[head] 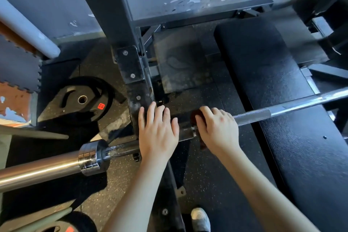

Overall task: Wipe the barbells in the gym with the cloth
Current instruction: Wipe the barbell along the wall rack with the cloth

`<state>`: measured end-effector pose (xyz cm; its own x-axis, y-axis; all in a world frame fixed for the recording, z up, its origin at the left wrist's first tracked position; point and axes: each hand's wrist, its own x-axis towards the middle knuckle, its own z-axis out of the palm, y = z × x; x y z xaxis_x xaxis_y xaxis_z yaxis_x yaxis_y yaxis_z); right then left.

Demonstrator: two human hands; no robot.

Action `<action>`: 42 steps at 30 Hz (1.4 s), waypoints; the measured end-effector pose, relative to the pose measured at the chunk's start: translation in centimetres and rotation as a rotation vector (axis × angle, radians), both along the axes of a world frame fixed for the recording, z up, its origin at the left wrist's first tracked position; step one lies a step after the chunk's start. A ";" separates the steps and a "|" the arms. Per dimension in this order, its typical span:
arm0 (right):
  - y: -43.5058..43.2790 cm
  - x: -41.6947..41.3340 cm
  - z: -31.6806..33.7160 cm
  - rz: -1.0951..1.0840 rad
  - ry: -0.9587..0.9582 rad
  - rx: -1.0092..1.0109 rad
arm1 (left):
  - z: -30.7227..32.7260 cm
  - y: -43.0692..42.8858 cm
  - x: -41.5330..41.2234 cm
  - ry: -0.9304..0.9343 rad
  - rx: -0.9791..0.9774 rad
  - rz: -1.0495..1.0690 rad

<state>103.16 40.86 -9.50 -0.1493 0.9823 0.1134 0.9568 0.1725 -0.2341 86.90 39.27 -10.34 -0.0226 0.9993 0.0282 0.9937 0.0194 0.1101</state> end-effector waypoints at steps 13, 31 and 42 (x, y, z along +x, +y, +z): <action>2.1 0.3 1.3 -0.060 -0.044 -0.286 | -0.1 -0.4 -0.7 -0.044 -0.054 -0.201; 5.0 0.1 1.4 -0.054 -0.088 -0.524 | 0.0 0.6 -1.2 -0.071 -0.091 -0.330; 5.7 -1.4 1.2 -0.055 -0.029 -0.587 | 0.4 0.3 -0.7 -0.024 -0.093 -0.286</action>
